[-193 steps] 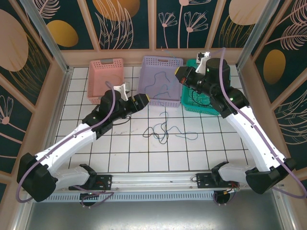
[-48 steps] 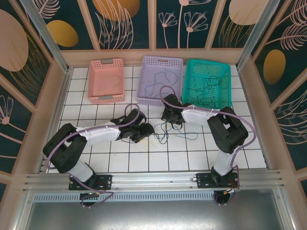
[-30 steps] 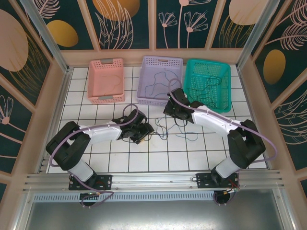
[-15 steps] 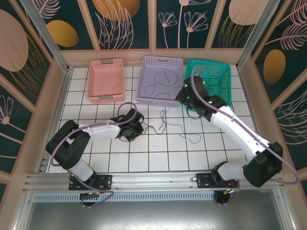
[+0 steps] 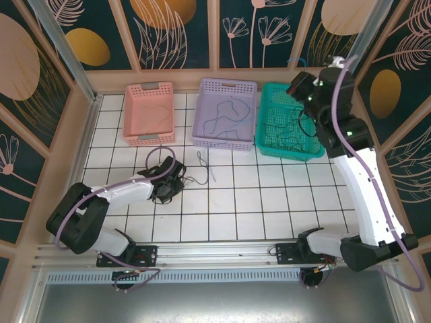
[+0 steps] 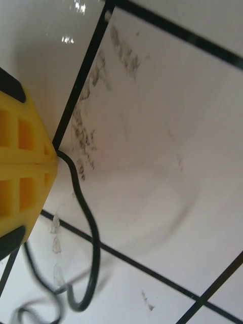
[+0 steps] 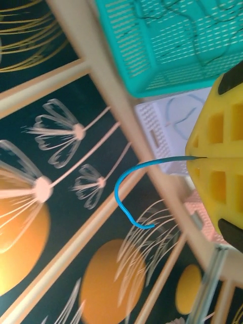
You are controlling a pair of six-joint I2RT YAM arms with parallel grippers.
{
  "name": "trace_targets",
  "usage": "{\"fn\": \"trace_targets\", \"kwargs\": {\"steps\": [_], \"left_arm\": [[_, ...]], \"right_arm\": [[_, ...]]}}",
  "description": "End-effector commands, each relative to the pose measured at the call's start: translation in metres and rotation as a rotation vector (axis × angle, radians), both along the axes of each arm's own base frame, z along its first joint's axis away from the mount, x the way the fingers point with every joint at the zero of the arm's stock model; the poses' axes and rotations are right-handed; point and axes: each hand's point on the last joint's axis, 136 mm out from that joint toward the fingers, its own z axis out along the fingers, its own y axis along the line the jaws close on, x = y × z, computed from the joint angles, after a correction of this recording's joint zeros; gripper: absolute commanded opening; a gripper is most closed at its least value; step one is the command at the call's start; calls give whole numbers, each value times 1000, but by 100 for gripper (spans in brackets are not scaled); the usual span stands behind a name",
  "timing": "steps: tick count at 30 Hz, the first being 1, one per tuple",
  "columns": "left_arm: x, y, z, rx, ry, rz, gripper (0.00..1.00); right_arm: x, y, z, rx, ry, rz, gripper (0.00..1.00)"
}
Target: Untangle the cables
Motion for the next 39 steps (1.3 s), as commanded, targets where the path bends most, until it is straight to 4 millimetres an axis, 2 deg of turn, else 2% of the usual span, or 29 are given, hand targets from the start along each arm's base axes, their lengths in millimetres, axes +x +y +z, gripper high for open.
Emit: {"fn": "trace_targets", "kwargs": {"steps": [1, 5, 9, 11, 14, 16, 19, 22, 25, 28, 30, 35, 39], "left_arm": [[-12, 25, -10, 93, 44, 7, 0], [-11, 36, -9, 104, 42, 24, 0], [3, 29, 8, 81, -13, 6, 1], [15, 20, 26, 49, -65, -16, 22], [36, 1, 62, -13, -168, -77, 44], [50, -11, 95, -62, -256, -112, 58], [67, -29, 144, -132, -378, -171, 69], [77, -40, 185, -171, -463, -208, 74], [83, -50, 223, -228, -552, -233, 75], [84, -51, 247, -270, -618, -233, 74], [82, -45, 257, -270, -649, -203, 72], [68, -8, 275, -222, -731, -69, 69], [56, -2, 258, -234, -708, -61, 69]], "right_arm": [[1, -13, 45, -18, -121, -55, 0], [1, -4, 77, 0, -197, 2, 0], [2, 9, 83, 5, -215, 77, 0], [-1, 11, 84, -6, -230, 90, 0], [-7, 17, 94, -31, -278, 144, 0], [-8, 24, 98, -42, -300, 189, 0], [-7, 31, 102, -31, -307, 235, 0], [-4, 44, 102, 2, -305, 299, 0], [0, 60, 103, 47, -307, 379, 0], [8, 75, 104, 92, -308, 445, 0], [16, 84, 104, 117, -305, 480, 0], [42, 104, 103, 169, -324, 536, 0], [69, 113, 99, 197, -331, 530, 0]]}}
